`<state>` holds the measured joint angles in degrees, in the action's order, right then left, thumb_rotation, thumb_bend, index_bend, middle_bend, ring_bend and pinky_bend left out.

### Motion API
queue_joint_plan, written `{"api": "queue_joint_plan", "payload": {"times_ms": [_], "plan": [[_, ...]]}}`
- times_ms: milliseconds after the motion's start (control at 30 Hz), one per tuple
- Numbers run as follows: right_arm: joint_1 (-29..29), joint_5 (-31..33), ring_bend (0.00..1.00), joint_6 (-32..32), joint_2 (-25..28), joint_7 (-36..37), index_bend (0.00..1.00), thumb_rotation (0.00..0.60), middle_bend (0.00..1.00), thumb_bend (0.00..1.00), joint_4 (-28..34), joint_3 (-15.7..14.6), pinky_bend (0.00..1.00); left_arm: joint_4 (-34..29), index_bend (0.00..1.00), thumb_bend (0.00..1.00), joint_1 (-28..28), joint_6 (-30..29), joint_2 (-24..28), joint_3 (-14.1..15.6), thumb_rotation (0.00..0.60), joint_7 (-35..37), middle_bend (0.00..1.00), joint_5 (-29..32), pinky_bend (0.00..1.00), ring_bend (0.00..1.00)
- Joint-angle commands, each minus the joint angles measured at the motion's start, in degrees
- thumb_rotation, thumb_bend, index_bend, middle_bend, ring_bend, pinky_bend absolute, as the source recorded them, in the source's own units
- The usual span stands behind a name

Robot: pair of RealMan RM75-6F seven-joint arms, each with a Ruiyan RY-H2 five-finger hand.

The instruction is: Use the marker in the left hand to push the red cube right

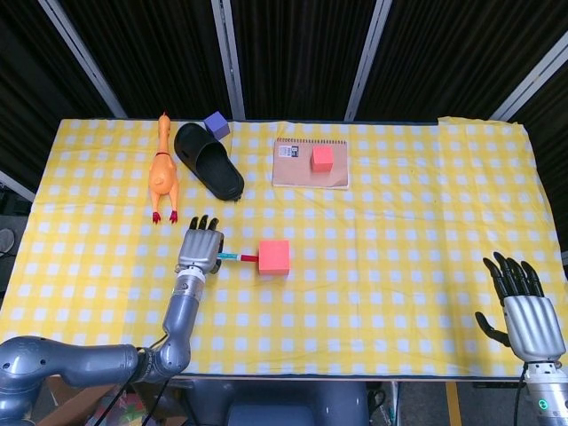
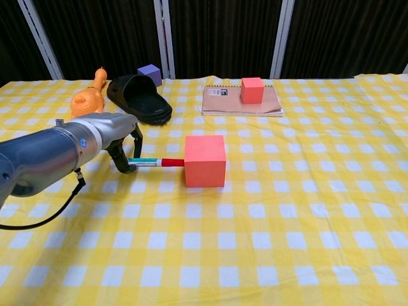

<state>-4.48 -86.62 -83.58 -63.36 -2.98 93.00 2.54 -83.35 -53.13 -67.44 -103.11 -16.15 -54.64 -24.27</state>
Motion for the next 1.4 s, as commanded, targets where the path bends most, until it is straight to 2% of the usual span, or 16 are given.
{"api": "queue_joint_plan", "payload": {"times_ms": [33,900,1200,1400], "plan": [[0.0,0.0,0.00,0.0,0.0,0.0,0.00,0.600,0.00,0.35,0.0,0.0,0.00,0.7,0.60,0.48,-0.6,0.2,-0.8,-0.2,0.600,-0.2,0.09,0.3,0.00,0.00],[0.1,-0.1,0.00,-0.2,0.4,1.6,0.00,0.600,0.00,0.35,-0.1,0.1,0.00,10.2,0.61,0.48,-10.5,2.2,-11.4,-6.4,0.600,-4.7,0.09,4.2,0.00,0.00],[0.2,-0.2,0.00,-0.5,0.5,1.6,0.00,0.600,0.00,0.35,-0.2,0.1,0.00,8.4,0.61,0.48,-10.6,0.5,-10.5,-6.7,0.600,-6.2,0.09,5.3,0.00,0.00],[0.2,-0.2,0.00,-0.5,0.4,1.4,0.00,0.600,0.00,0.35,-0.1,0.1,0.00,6.4,0.61,0.48,-10.2,-0.6,-8.9,-5.8,0.600,-7.5,0.09,5.2,0.00,0.00]]}}
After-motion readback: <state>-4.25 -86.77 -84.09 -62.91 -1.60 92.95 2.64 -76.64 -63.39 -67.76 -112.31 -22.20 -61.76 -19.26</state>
